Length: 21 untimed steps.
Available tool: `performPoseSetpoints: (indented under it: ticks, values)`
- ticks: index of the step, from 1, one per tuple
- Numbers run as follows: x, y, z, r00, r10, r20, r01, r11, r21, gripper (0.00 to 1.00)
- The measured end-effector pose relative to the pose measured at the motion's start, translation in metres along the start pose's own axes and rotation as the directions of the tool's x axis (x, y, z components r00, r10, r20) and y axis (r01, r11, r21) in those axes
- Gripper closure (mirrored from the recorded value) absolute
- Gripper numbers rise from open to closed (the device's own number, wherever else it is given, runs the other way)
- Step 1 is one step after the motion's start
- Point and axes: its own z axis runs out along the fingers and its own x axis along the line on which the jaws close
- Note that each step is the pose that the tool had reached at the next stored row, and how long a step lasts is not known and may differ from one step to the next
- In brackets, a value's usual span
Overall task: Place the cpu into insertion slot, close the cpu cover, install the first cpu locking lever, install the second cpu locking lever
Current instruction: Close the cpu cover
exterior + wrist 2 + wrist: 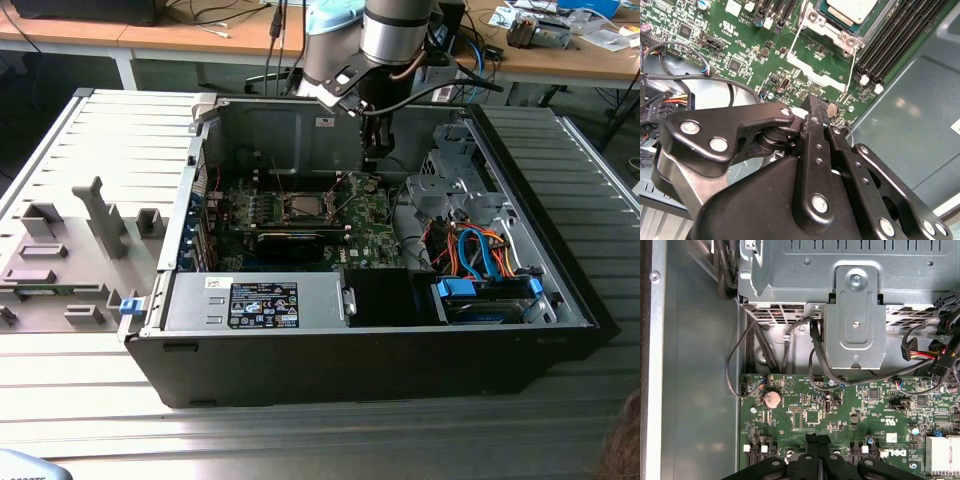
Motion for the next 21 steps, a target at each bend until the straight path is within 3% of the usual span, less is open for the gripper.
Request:
performPoseSetpoints:
  ticks: [12, 21]
  values:
    - [0.0000, 0.0034, 0.0008, 1.0000, 0.000, -0.0002, 0.000, 1.0000, -0.0001, 0.89]
    - [0.0001, 0.0034, 0.0094, 1.0000, -0.002, -0.0005, 0.002, 1.0000, -0.0001, 0.89]
